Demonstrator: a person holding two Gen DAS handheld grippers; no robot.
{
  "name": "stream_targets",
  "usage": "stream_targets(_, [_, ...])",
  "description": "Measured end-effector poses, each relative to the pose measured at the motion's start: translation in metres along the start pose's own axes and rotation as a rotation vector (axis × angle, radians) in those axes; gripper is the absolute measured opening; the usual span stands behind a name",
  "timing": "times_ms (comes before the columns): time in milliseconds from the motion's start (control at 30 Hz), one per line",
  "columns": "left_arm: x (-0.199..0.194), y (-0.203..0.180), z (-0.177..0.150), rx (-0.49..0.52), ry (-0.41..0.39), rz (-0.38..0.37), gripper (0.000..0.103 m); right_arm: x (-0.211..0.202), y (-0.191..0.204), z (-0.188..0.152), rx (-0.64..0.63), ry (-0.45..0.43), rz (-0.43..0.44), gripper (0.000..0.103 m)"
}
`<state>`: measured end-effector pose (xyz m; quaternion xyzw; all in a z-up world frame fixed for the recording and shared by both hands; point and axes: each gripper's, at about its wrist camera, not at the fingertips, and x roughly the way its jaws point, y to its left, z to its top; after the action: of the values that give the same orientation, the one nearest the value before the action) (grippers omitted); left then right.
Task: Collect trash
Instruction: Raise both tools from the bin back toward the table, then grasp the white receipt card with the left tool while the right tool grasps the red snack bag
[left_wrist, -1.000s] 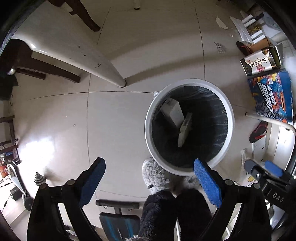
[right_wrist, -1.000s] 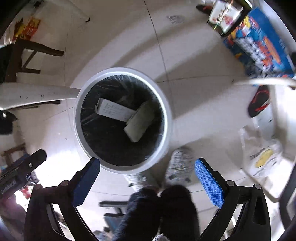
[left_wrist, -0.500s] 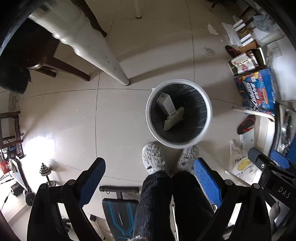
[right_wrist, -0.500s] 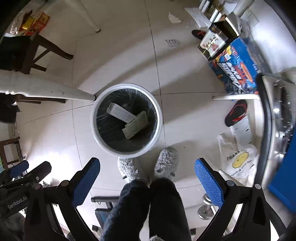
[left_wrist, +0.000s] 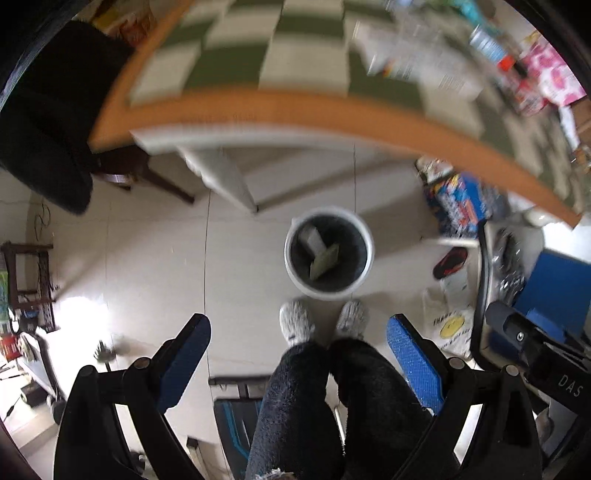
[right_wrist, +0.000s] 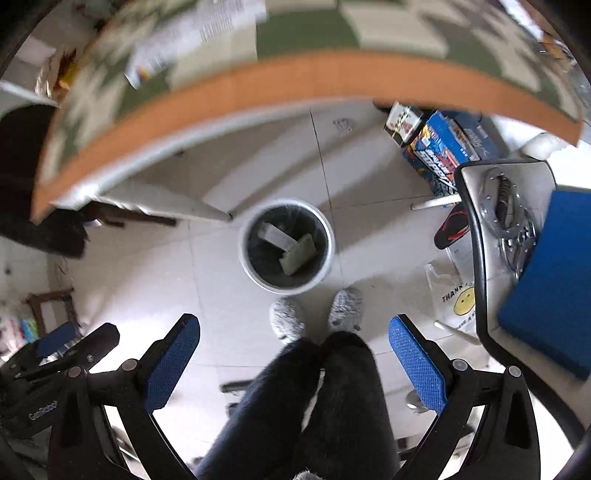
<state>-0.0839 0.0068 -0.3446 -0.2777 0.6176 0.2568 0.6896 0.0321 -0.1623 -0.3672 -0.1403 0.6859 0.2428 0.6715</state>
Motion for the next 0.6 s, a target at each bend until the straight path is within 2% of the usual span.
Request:
stream_targets(167, [-0.053,-0.013,0.047,0.010,-0.135,0.007,0.098,-0.069,-0.002,0.029,0.069,-0.075,0.050,0.103])
stream_targets(233, [-0.064,-0.019,0.067,0.021,-0.172,0.022,0.098,-0.091,-0.010,0.049,0.097,-0.110,0.055,0.103])
stream_targets(333, [-0.072,-0.037,0.101,0.092,-0.226,0.066,0.098,-0.113,-0.025,0.085,0.123,-0.126,0.054,0.103])
stream_targets(367, [-0.071,-0.045,0.112,0.136,-0.239,0.081,0.101,-0.116,-0.031,0.097,0.138,-0.127,0.050,0.103])
stream_targets(467, [-0.058,-0.070,0.145,0.310,-0.258,0.127,0.103,-0.122,-0.055,0.136,0.179,-0.129,0.052,0.103])
stream_targets(600, [-0.021,-0.110,0.183,0.604,-0.168,0.207,0.103,-0.114,-0.088,0.191,0.225,-0.110,0.055,0.103])
